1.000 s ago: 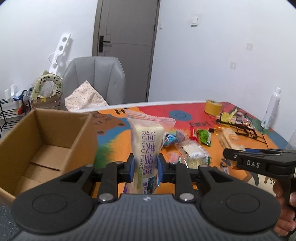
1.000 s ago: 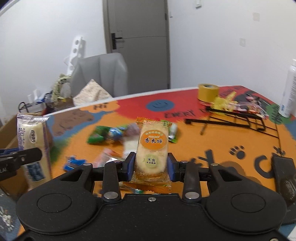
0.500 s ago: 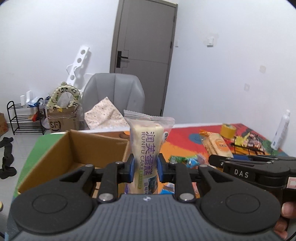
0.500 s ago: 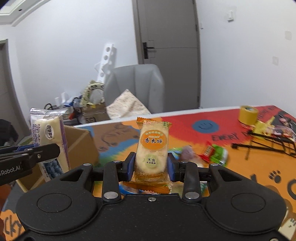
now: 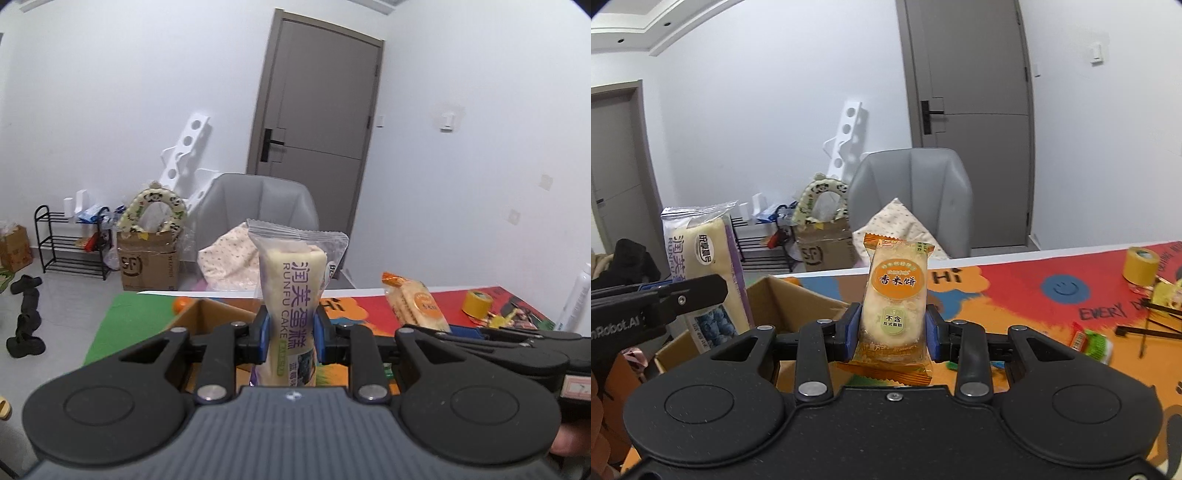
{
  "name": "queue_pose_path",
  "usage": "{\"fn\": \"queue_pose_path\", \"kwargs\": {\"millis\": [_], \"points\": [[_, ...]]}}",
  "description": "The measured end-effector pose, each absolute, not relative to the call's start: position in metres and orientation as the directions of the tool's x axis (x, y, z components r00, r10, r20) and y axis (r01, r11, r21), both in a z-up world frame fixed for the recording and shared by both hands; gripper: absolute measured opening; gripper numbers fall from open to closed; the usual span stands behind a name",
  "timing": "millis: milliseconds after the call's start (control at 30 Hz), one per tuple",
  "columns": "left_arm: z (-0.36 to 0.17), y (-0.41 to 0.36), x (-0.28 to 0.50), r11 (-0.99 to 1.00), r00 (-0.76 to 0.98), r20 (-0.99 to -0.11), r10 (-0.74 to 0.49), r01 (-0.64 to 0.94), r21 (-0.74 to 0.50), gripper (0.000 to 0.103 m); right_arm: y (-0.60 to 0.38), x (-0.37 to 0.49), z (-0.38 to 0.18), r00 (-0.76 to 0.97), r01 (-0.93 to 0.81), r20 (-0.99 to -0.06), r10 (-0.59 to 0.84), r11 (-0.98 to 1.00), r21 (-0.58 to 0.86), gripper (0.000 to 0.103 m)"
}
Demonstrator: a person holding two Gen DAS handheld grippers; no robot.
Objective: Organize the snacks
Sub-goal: 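Carry both snacks to the cardboard box and open the left tool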
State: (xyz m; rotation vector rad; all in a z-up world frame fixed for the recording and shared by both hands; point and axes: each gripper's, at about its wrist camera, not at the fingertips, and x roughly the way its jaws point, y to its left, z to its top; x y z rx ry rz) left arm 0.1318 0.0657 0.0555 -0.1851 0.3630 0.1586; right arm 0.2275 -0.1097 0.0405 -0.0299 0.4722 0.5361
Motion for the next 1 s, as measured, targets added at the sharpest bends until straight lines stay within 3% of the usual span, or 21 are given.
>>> {"fn": "queue_pose_path", "kwargs": {"millis": [400, 600, 767, 933, 1000], "points": [[0.033, 0.110, 0.152, 0.959, 0.890, -0.438, 0.126, -0.222, -0.175, 0.023, -0.058, 0.228, 0.043, 0.708, -0.557, -0.466, 0.530, 0.826, 0.093, 0.034], [0.009, 0.129, 0.179, 0.953, 0.835, -0.534, 0.129, -0.254, -0.166, 0.028, -0.041, 0.236, 0.038, 0.691, -0.548, -0.501, 0.521, 0.830, 0.106, 0.034], [0.009, 0.138, 0.173, 0.954, 0.836, -0.538, 0.105, -0.238, -0.184, 0.049, -0.032, 0.238, 0.035, 0.680, -0.544, -0.526, 0.512, 0.832, 0.107, 0.034], [0.013, 0.146, 0.165, 0.946, 0.826, -0.554, 0.104, -0.254, -0.201, 0.055, -0.021, 0.241, 0.032, 0.662, -0.547, -0.537, 0.522, 0.827, 0.129, 0.034], [0.014, 0.151, 0.159, 0.942, 0.826, -0.555, 0.092, -0.254, -0.221, 0.064, -0.019, 0.245, 0.030, 0.648, -0.544, -0.547, 0.530, 0.825, 0.154, 0.034]]}}
